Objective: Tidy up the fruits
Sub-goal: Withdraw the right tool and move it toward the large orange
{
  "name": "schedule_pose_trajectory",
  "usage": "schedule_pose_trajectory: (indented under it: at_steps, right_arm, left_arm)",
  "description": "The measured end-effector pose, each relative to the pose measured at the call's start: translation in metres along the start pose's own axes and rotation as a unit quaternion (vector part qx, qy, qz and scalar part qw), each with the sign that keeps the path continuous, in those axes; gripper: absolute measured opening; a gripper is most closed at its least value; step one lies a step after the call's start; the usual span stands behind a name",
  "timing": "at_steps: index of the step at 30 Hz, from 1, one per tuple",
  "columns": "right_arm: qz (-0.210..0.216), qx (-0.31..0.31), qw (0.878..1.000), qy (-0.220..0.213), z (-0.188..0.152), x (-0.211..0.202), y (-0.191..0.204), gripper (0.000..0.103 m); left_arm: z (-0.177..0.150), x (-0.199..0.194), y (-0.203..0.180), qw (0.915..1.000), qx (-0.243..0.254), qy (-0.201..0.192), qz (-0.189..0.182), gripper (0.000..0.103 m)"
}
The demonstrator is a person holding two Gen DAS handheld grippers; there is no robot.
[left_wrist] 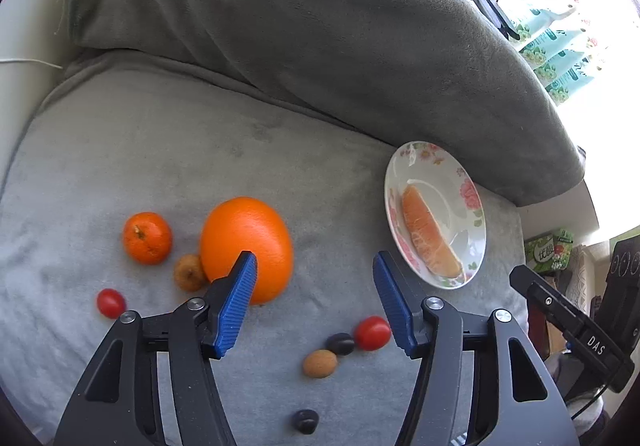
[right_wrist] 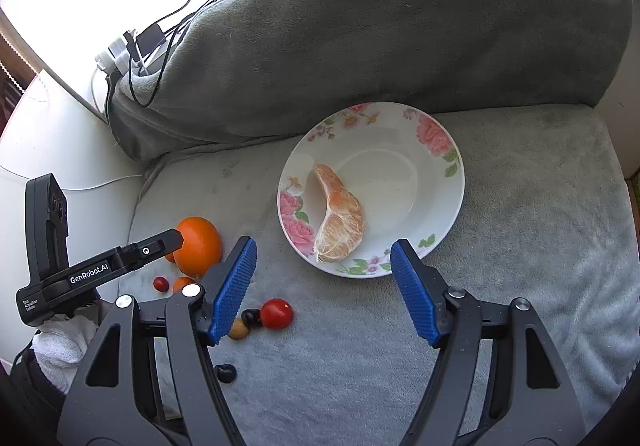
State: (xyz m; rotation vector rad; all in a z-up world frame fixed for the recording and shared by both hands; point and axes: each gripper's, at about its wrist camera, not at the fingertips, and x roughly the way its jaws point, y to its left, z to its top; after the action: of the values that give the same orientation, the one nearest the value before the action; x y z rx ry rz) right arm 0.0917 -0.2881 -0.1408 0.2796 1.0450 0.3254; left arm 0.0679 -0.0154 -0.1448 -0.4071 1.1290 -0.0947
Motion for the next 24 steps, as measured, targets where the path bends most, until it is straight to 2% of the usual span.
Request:
schedule_pose_trajectory:
  at_steps: [3,7,9,16,24]
  right_arm:
    - [0.004,-0.011,1.0,0.0,0.003,0.004,0.009,0.072]
    - [0.012,-0.024,1.0,0.006,0.008,0.013,0.023,0.081]
    - [0.015,-0.034,0.999,0.015,0.012,0.02,0.031,0.081]
    - [0.016,-0.065,0.995,0.077,0.021,0.057,0.06,0.081]
    - [0.062,-0.061,0.987,0.132,0.024,0.097,0.084,0.081]
  left_arm:
    - [-0.003,-0.001,0.014,0.9999,-0.005,0.002,0.011,0.06]
    - [-0.01,0.0,0.03,0.9996,-0.006,0.007,0.025,0.061]
    - [-0.011,0.001,0.036,0.9996,-0.009,0.008,0.027,0.061]
    - [-0.015,0.004,0.047,0.9993,0.001,0.013,0.036,0.061]
    - [-0.011,0.007,0.042,0.9988,0.033,0.012,0.034,0.065]
